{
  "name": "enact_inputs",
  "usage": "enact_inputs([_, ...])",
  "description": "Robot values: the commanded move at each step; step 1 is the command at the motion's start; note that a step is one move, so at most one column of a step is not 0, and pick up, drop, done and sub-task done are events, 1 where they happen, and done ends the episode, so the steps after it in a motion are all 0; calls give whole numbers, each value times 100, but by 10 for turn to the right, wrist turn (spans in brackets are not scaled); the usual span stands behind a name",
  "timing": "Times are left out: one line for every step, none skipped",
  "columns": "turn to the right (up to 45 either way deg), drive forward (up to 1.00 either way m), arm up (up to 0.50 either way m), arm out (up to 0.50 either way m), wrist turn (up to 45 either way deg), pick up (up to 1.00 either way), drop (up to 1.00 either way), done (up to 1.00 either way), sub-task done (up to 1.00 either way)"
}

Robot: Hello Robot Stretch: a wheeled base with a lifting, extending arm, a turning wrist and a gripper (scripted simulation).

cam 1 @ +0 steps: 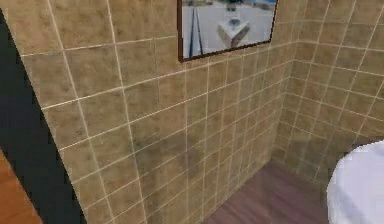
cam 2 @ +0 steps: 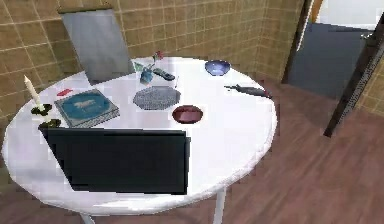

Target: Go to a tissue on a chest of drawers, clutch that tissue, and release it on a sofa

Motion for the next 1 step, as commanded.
enact_inputs([-450, 0, 0, 0, 0, 0, 0, 0, 0])
